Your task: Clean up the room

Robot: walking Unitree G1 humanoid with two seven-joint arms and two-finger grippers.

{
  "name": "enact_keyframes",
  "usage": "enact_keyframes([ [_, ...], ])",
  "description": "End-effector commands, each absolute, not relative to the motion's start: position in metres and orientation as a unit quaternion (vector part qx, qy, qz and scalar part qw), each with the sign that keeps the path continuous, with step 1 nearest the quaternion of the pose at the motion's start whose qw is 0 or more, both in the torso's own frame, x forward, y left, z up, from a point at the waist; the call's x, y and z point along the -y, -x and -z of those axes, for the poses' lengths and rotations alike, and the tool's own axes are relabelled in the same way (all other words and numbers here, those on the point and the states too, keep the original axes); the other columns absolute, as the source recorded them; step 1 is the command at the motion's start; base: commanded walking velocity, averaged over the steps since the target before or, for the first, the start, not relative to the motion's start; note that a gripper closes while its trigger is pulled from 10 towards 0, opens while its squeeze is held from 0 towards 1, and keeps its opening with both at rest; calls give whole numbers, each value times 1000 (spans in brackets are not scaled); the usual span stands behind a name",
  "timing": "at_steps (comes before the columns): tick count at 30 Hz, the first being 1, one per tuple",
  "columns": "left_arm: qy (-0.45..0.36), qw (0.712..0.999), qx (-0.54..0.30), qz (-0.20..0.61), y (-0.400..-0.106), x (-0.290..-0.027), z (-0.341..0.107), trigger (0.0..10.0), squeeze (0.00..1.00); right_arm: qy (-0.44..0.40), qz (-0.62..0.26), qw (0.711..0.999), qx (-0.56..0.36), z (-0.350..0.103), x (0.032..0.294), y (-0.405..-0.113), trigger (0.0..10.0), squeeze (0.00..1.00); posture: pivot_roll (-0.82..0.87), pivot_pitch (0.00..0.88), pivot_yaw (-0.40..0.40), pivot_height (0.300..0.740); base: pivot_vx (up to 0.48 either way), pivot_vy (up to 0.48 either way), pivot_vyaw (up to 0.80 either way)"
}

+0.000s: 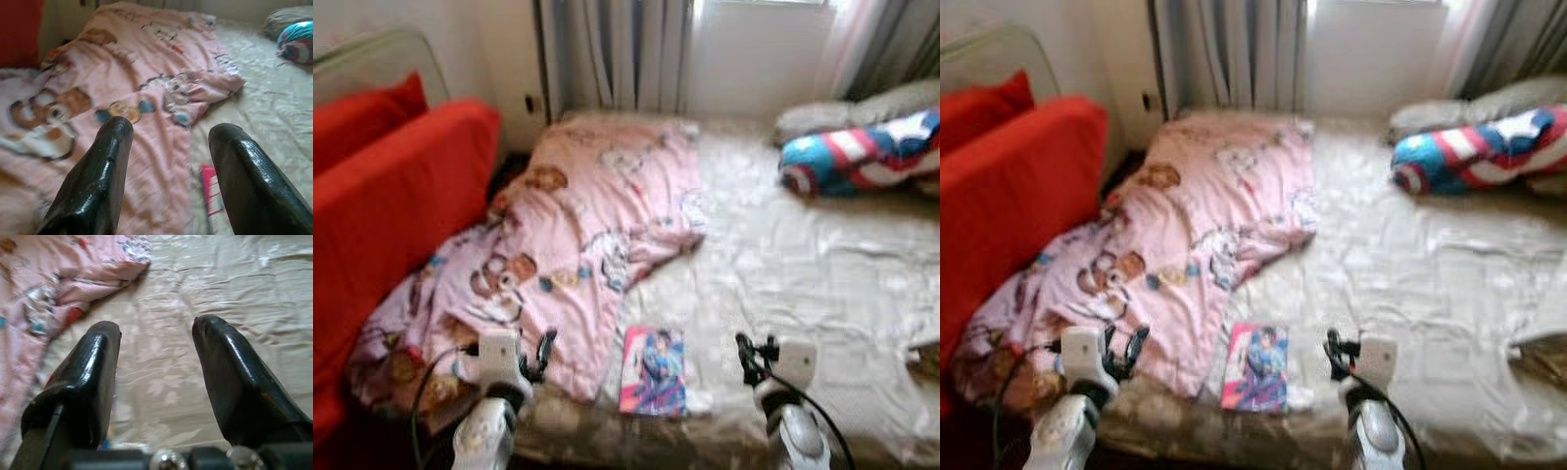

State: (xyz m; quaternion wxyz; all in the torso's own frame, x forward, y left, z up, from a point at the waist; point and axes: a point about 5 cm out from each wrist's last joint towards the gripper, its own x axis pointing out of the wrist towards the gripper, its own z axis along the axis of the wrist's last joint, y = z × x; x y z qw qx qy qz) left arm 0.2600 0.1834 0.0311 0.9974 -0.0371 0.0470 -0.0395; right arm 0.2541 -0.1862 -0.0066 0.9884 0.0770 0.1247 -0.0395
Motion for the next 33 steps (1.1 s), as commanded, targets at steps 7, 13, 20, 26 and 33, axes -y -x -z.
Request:
enact_keyframes([
  [7, 50, 996, -56, 39, -255, -183, -25, 10000, 0, -64, 22, 990, -124, 3, 187, -259, 10000, 0, -11, 8, -31, 740, 0, 0, 0],
  [13, 54, 996, -53, 39, -255, -182, -27, 10000, 0, -54, 14, 991, -121, 1, 188, -261, 10000, 0, -14, 11, -29, 740, 0, 0, 0],
  [20, 54, 996, -53, 42, -255, -182, -27, 10000, 0, -60, 22, 988, -139, 3, 188, -263, 10000, 0, -16, 6, -23, 725, 0, 0, 0],
  [26, 54, 996, -50, 42, -256, -182, -29, 10000, 0, -55, 17, 991, -124, 3, 187, -259, 10000, 0, -15, 0, -21, 701, 0, 0, 0],
  [33, 55, 996, -45, 45, -258, -180, -31, 10000, 0, -54, 25, 988, -146, 6, 189, -258, 10000, 0, -17, 0, -19, 701, 0, 0, 0],
])
